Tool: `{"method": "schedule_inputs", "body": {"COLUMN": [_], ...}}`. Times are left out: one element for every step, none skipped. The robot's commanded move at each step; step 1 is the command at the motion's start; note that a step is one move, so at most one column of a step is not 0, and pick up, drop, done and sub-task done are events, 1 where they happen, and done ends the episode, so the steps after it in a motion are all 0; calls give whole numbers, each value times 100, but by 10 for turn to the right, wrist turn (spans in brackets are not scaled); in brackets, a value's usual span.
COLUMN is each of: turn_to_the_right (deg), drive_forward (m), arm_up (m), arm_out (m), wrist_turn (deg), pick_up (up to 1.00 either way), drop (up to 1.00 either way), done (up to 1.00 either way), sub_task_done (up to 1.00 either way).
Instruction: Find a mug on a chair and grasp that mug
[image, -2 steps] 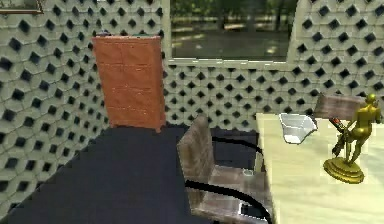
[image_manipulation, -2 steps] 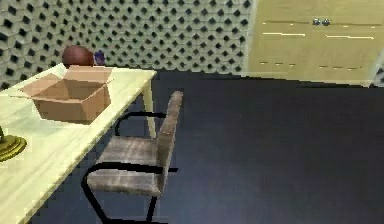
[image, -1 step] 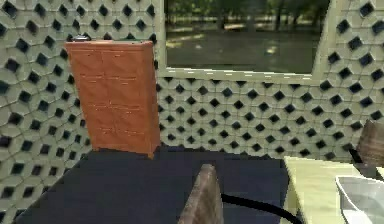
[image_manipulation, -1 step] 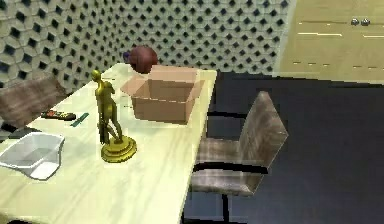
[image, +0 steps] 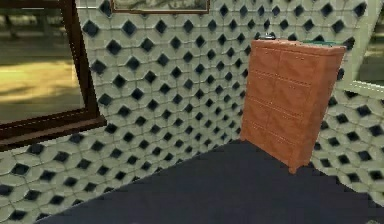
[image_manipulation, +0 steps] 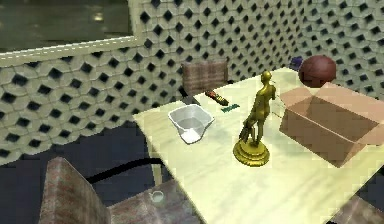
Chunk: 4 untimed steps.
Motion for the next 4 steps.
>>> {"method": "schedule_inputs", "body": {"turn_to_the_right": [-90,-30,0,0], "drive_forward": [0,0,0,0], "arm_up": [0,0,50,2], "arm_out": [0,0,0,0], "wrist_turn": [0,0,0,0], "pick_up": [0,0,0,0], "drop": [0,0,0,0], "done": [0,0,0,0], "sub_task_done": [0,0,0,0]}}
